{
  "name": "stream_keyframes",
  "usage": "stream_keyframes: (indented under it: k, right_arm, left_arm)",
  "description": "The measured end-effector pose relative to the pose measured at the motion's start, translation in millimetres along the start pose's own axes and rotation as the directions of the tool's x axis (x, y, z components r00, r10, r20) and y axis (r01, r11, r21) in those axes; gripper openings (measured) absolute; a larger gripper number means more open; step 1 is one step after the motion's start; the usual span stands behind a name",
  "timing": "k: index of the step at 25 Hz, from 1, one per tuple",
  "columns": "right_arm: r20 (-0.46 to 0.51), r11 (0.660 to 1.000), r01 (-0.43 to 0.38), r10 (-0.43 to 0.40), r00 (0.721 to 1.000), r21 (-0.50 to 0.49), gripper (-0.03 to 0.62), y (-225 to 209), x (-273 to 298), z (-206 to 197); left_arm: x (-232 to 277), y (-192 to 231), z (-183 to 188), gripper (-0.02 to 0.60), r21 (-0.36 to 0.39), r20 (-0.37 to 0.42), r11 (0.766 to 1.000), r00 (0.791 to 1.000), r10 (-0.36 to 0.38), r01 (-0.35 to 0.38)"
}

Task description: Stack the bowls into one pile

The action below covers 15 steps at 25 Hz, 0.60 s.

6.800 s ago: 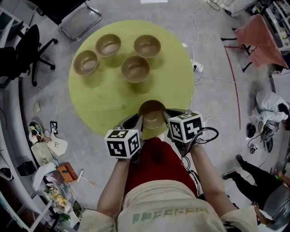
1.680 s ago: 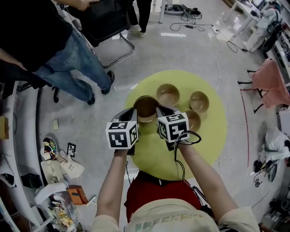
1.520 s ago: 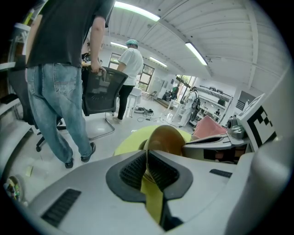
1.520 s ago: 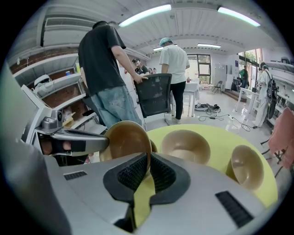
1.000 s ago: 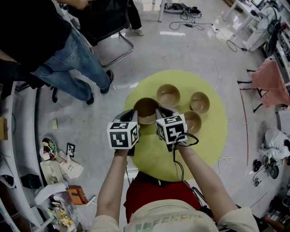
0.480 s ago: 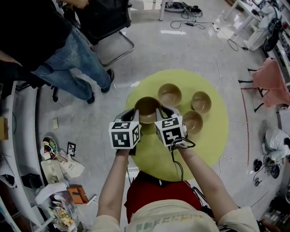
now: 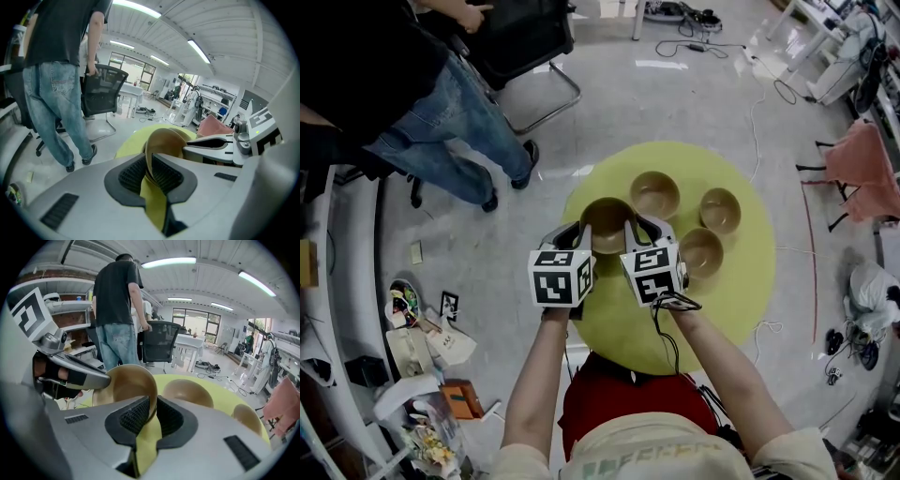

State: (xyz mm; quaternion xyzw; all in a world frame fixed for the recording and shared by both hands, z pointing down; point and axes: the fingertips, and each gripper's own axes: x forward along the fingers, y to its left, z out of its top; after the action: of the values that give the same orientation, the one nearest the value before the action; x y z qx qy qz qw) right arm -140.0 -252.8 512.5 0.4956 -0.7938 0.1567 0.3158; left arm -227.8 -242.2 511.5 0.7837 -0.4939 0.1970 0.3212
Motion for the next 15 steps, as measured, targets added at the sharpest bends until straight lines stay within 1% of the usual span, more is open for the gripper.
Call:
stream_keyframes:
  k: [8,15]
  right_arm:
    - [0.053,0.999,0.043,-0.041,0.998,-0.028,0.041,-4.3,-0.1,7.1]
    - [0.096,0.996,0.067,-0.062,0.993,-0.053,0.041,-6.8,-2.3,10.2]
  left_arm:
    - [4.5,0.8,0.1,0.056,0.003,-0.008,1.000,1.000,-0.002,0.002]
    - [5.8,0.3,0.7,0.067,0.011,-0.015,1.000,1.000,0.005,-0.005]
